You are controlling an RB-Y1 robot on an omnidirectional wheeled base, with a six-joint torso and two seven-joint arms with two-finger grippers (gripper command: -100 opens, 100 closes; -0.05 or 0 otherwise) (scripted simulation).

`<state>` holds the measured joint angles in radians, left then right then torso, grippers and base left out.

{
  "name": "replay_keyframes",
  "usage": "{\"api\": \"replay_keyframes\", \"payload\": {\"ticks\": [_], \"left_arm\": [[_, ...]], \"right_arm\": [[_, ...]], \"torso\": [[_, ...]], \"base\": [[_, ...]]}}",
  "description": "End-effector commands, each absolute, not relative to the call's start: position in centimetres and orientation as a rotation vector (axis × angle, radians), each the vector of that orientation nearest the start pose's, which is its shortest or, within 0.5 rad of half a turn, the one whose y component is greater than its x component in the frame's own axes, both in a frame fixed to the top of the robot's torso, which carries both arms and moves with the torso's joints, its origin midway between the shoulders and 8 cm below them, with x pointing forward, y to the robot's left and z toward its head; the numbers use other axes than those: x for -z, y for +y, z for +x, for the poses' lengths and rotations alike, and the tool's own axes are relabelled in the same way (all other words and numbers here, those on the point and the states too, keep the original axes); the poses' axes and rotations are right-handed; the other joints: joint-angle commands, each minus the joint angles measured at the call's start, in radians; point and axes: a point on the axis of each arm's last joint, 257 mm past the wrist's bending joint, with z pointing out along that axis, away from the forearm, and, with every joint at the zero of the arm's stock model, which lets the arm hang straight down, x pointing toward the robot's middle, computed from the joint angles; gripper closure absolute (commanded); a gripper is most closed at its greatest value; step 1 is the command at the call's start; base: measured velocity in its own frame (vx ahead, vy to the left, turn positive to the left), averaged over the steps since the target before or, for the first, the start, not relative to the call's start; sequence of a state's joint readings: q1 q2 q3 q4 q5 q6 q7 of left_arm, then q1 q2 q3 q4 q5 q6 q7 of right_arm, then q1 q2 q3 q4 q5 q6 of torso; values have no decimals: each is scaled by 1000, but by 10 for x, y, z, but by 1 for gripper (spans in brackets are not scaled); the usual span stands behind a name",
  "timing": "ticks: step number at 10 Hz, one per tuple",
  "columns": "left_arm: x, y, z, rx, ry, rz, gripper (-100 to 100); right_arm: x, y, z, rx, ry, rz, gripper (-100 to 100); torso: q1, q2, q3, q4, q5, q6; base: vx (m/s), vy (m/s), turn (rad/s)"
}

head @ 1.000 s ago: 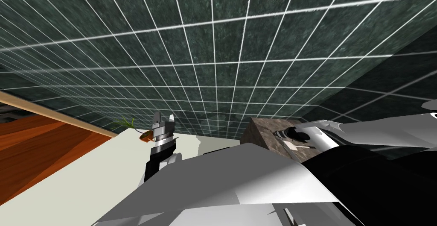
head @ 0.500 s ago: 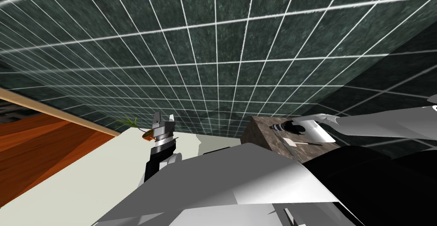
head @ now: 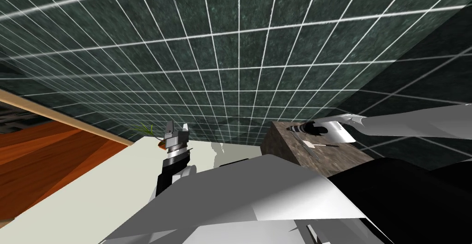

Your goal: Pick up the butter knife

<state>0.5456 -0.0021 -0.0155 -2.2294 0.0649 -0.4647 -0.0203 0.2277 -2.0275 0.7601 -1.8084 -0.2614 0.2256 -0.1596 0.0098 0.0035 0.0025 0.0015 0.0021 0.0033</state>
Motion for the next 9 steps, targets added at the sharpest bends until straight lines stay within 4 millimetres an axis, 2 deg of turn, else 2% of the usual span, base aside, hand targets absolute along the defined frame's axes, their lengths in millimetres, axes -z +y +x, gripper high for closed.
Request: {"api": "replay_keyframes", "payload": {"ticks": [1,3,5,8,9], "left_arm": [[21,291,354,1291,661,-799,0],[21,291,354,1291,661,-798,0],[21,291,354,1291,661,-798,0],[21,291,354,1291,661,-798,0],[21,291,353,1290,661,-798,0]], "right_arm": [[228,-627,298,383,2498,328,-100],[218,-619,308,345,2489,313,-100],[217,-608,309,307,2503,291,-100],[241,-582,287,219,2584,246,-100],[241,-582,287,219,2584,246,-100]], "torso": [[0,0,0,0,0,0],[-7,-5,-3,-1,-2,0],[-10,-5,-3,-1,-3,0],[-16,-8,-5,-2,-4,1],[-20,-11,-6,-3,-5,1]], "base": [[-27,50,-9],[-9,-3,-20],[-10,-34,-57],[48,-121,-134],[78,-127,-54]]}}
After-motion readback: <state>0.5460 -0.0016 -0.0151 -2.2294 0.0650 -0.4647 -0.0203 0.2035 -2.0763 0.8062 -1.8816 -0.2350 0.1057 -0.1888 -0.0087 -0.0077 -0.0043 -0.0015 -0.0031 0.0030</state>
